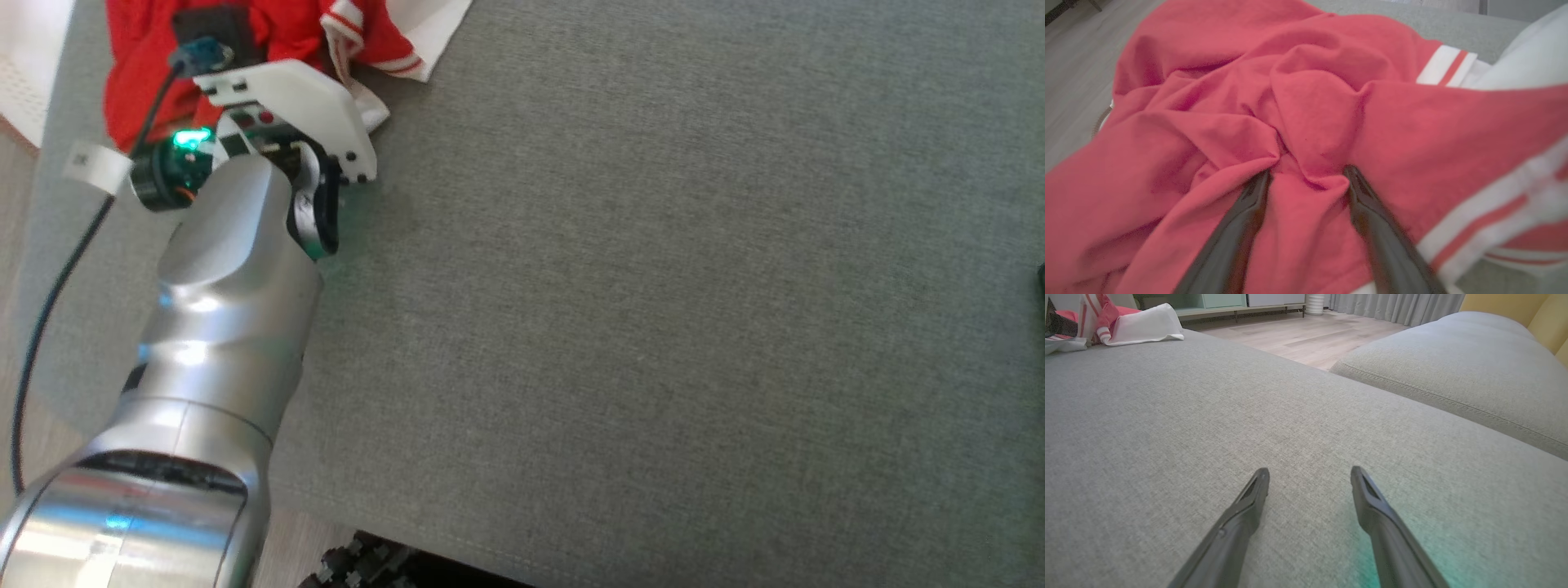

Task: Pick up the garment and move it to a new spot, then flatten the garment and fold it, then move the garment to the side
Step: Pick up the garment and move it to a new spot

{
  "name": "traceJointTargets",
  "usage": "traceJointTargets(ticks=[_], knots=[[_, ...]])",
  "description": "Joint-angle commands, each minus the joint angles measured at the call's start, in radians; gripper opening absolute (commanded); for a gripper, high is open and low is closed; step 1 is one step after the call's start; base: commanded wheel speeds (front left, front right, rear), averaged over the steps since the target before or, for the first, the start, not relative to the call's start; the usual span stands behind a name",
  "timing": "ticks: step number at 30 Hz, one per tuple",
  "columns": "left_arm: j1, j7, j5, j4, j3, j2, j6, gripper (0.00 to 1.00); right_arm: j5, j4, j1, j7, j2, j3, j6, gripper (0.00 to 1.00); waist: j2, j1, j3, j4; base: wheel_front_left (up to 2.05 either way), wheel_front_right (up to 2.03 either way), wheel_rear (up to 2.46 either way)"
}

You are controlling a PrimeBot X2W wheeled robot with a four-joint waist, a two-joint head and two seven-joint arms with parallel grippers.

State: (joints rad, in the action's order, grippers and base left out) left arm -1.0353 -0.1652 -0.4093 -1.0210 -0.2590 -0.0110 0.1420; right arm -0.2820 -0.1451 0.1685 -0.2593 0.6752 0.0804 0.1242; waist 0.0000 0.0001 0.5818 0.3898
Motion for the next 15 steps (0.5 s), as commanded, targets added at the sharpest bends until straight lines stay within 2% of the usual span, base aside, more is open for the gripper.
traceJointTargets(ticks=[1,2,6,10,14,15], knots=[[-0.018,0.007,-0.014,-0.005,0.008,-0.039,0.001,0.40,-0.007,-0.009,0.011,-0.002,0.033,-0.008,0.007,1.00,0.0000,-0.0001,0.008,-0.011,0.00,0.00,0.00],[-0.021,0.020,-0.021,-0.015,0.000,-0.039,-0.011,0.00,-0.008,-0.008,0.008,-0.002,0.030,-0.009,0.007,1.00,0.0000,-0.0001,0.007,-0.013,0.00,0.00,0.00],[-0.060,0.136,-0.008,-0.030,-0.020,-0.046,-0.047,0.00,-0.007,0.006,-0.009,-0.002,0.005,-0.026,0.007,1.00,0.0000,-0.0001,-0.024,-0.019,0.00,0.00,0.00],[-0.111,0.228,0.022,-0.034,-0.043,-0.080,-0.075,0.00,-0.002,0.033,-0.044,-0.002,-0.049,-0.073,0.007,1.00,0.0000,-0.0001,-0.104,-0.039,0.00,0.00,0.00],[-0.161,0.271,0.053,-0.020,-0.070,-0.124,-0.101,0.00,0.010,0.079,-0.091,-0.002,-0.130,-0.134,0.007,1.00,0.0000,-0.0001,-0.213,-0.085,0.00,0.00,0.00],[-0.184,0.281,0.071,-0.005,-0.086,-0.148,-0.115,0.00,0.016,0.105,-0.110,-0.002,-0.178,-0.161,0.007,1.00,0.0000,-0.0001,-0.272,-0.115,0.00,0.00,0.00]])
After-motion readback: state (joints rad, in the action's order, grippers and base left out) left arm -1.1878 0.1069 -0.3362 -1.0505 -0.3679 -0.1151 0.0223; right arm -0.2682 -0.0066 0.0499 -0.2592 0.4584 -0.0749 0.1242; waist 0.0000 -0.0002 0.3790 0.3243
